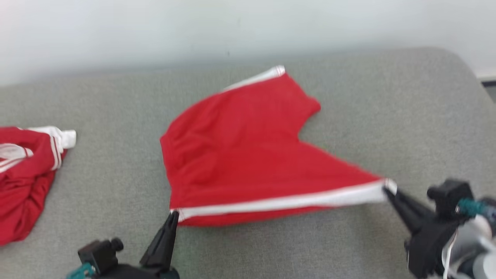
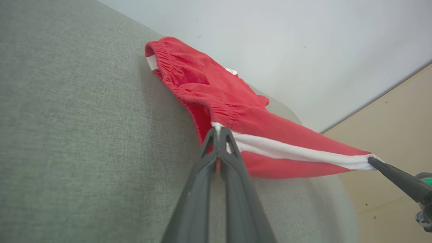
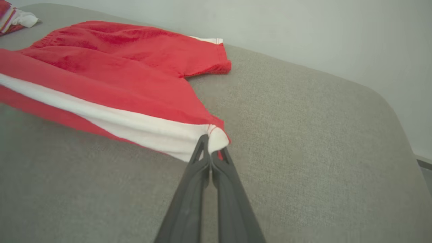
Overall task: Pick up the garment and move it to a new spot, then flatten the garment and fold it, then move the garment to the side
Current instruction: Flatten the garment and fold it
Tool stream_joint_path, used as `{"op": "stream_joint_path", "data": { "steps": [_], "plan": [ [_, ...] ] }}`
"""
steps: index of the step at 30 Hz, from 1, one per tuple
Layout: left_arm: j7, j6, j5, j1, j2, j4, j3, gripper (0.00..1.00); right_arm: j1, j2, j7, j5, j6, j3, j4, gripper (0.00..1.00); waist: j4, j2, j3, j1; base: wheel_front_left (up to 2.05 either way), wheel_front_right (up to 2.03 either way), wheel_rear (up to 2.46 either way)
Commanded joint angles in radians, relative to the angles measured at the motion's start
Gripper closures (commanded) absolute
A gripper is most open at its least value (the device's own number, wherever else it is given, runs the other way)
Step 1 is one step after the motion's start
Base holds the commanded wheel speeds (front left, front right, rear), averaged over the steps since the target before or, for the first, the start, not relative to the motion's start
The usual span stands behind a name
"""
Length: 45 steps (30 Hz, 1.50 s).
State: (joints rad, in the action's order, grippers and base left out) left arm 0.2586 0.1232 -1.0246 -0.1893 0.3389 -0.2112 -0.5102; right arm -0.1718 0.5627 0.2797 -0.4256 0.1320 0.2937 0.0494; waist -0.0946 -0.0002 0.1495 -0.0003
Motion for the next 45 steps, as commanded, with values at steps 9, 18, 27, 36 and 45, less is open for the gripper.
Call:
{"op": "stream_joint_path", "data": {
  "steps": [9,18,27,36,45],
  "plan": [
    [0.007,-0.028,0.054,0.118,0.012,-0.038,-0.003,1.00,0.229,-0.016,0.200,-0.070,-0.003,-0.062,0.115,1.00,-0.009,0.0002,-0.112,0.0003,0.00,0.00,0.00],
    [-0.012,-0.061,0.077,0.218,0.043,-0.026,-0.040,1.00,0.389,-0.069,0.296,-0.104,-0.003,-0.117,0.158,1.00,-0.007,0.0002,-0.139,0.0003,0.00,0.00,0.00],
    [-0.025,-0.100,0.117,0.274,0.071,0.006,-0.074,1.00,0.474,-0.110,0.373,-0.104,-0.003,-0.185,0.222,1.00,-0.005,0.0002,-0.131,0.0003,0.00,0.00,0.00],
    [-0.030,-0.081,0.092,0.216,0.039,0.041,-0.051,1.00,0.333,-0.060,0.305,-0.118,-0.003,-0.154,0.215,1.00,0.013,0.0002,-0.124,0.0003,0.00,0.00,0.00],
    [-0.081,-0.090,0.084,0.048,-0.005,0.032,-0.041,1.00,0.029,0.038,0.250,-0.183,-0.003,-0.032,0.070,1.00,0.053,0.0002,-0.063,0.0003,0.00,0.00,0.00]
  ]
}}
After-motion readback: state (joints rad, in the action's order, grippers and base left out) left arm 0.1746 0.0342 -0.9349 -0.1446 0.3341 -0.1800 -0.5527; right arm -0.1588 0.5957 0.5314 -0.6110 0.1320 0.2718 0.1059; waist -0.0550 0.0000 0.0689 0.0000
